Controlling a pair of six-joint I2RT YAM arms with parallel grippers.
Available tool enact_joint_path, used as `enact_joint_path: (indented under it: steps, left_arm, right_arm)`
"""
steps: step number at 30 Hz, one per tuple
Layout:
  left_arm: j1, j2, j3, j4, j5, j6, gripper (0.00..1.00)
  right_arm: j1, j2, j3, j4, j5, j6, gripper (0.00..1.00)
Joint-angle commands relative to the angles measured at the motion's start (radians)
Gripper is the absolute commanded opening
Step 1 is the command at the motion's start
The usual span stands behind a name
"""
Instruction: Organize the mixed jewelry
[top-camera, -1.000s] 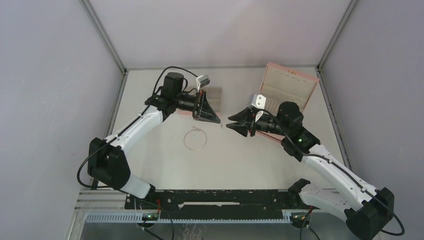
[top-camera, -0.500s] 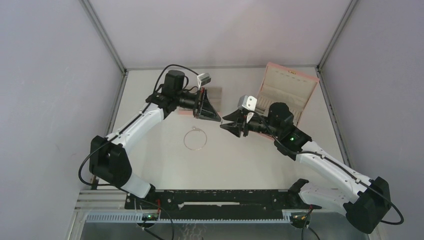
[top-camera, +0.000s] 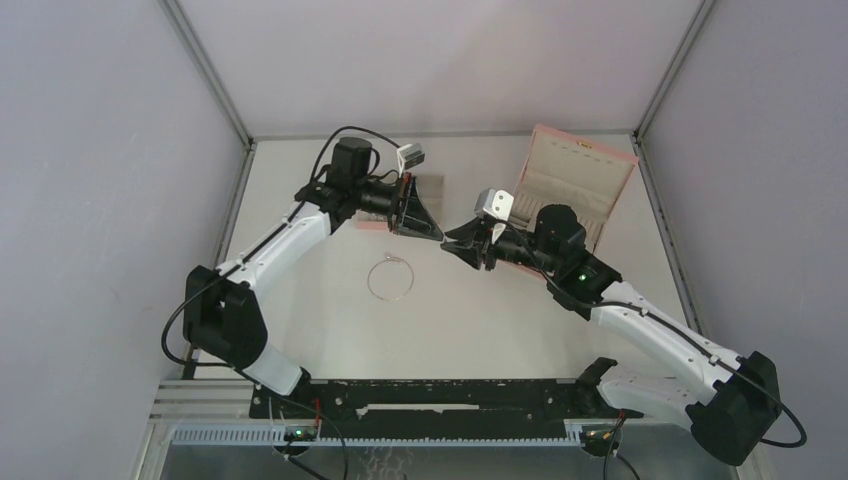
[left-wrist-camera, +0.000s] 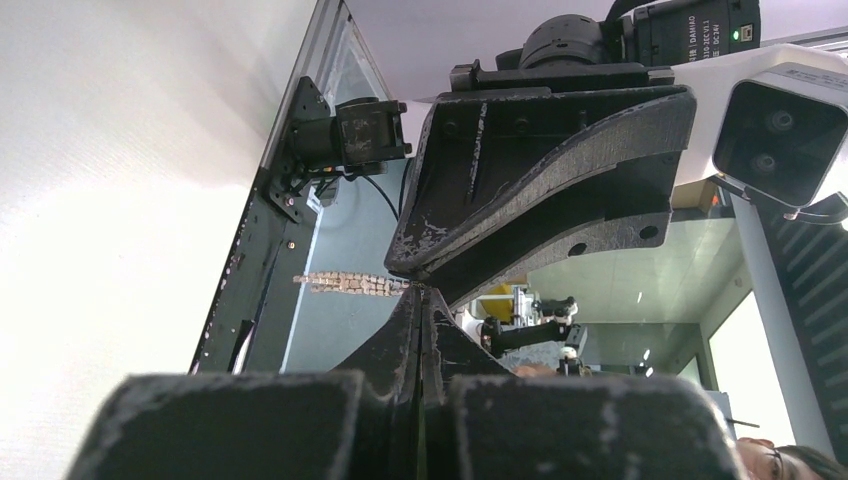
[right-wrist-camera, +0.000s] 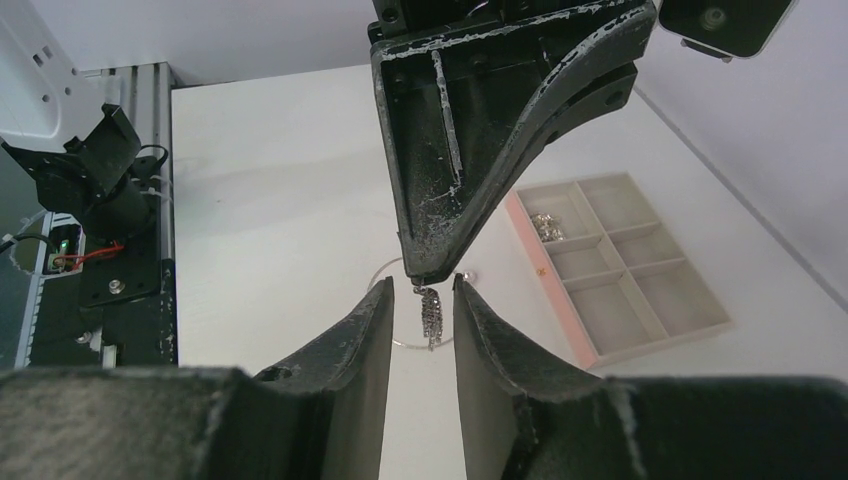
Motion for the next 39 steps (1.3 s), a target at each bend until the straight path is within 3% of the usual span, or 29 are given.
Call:
enact_joint_path:
  steps: [1, 18, 24, 31, 39]
  left_arm:
    - [0.005, 0.002, 0.039, 0.01, 0.041, 0.014, 0.0]
    - [0.009, -0.002, 0.045, 0.01, 0.048, 0.016, 0.0]
    - [0.01, -0.003, 0.043, 0.01, 0.05, 0.029, 0.01]
    - [0.018, -0.017, 0.047, 0.011, 0.042, 0.045, 0.48]
    - [0.052, -0.033, 0.034, 0.01, 0.021, 0.046, 0.67]
  right_arm:
    - [0.007, -0.002, 0.014, 0.058, 0.003, -0.008, 0.34]
    - [0.008, 0.011, 0.014, 0.06, 0.003, 0.012, 0.0]
    - [0.008, 0.007, 0.014, 0.052, 0.003, 0.017, 0.0]
    - [0.007, -0.003, 0.014, 0.0, 0.026, -0.014, 0.0]
    - [-0.02, -0.027, 0.013, -0.07, 0.037, -0.045, 0.0]
